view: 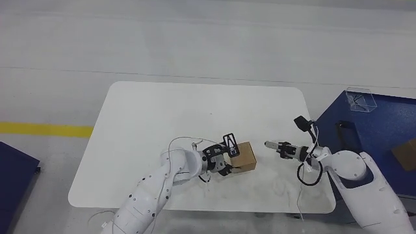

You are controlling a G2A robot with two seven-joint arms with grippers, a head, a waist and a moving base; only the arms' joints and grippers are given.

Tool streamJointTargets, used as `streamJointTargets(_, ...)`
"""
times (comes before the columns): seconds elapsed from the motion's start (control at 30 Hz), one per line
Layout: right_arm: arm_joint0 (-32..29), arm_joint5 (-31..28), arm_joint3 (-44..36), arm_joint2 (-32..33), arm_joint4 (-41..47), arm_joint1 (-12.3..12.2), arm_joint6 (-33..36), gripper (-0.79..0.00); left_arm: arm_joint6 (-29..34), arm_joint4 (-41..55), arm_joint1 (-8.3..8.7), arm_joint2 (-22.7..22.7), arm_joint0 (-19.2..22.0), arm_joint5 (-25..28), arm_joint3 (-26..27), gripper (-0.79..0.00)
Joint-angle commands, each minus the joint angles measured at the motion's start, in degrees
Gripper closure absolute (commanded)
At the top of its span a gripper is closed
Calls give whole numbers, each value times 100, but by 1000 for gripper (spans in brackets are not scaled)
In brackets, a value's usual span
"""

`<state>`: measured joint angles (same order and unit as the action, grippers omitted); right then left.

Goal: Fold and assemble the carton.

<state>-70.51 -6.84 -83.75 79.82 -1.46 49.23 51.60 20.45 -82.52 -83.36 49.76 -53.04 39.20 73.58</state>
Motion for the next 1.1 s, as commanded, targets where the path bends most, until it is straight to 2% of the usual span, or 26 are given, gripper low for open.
streamJointTargets(0.0,-65,-21,-18,45,82,-9,119,-785,186,-2,12,17,-104,-178,165,0)
streamJointTargets(0.27,-65,-21,-18,45,82,-9,119,-785,201,8,13,23,-123,-221,194,0)
streamJointTargets(0.33,-178,-132,-163,-6,-126,6,-255,-785,218,-267,24,-12,-129,-368,331,0)
streamJointTargets(0.43,-458,251,-497,-147,-1000,48,-1458,-785,731,-1290,47,-293,-228,-758,1024,0)
streamJointTargets(0.53,-581,158,-616,-89,-865,53,-1453,-785,1625,-1987,69,-562,-336,-624,1853,0)
streamJointTargets(0.6,-664,164,-625,16,-1122,37,-1643,-785,2496,-2528,51,-872,-428,-577,2391,0)
streamJointTargets(0.7,-760,215,-639,68,-1364,36,-1834,-785,3660,-2740,-39,-1306,-452,-234,2757,0)
streamJointTargets(0.8,-786,195,-600,96,-1395,43,-1849,-785,4557,-2698,-194,-1634,-271,-94,2558,0)
streamJointTargets(0.97,-831,161,-567,173,-1367,54,-1886,-785,4967,-2265,-513,-2191,259,-503,1501,0)
streamJointTargets(1.0,-849,162,-565,194,-1380,55,-1907,-785,5024,-2104,-582,-2284,385,-560,1329,-95)
streamJointTargets(1.03,-863,161,-562,220,-1386,56,-1923,-785,5096,-1985,-647,-2382,518,-632,1128,-262)
streamJointTargets(1.07,-870,165,-549,246,-1394,55,-1921,-785,5160,-1887,-711,-2491,643,-696,982,-693)
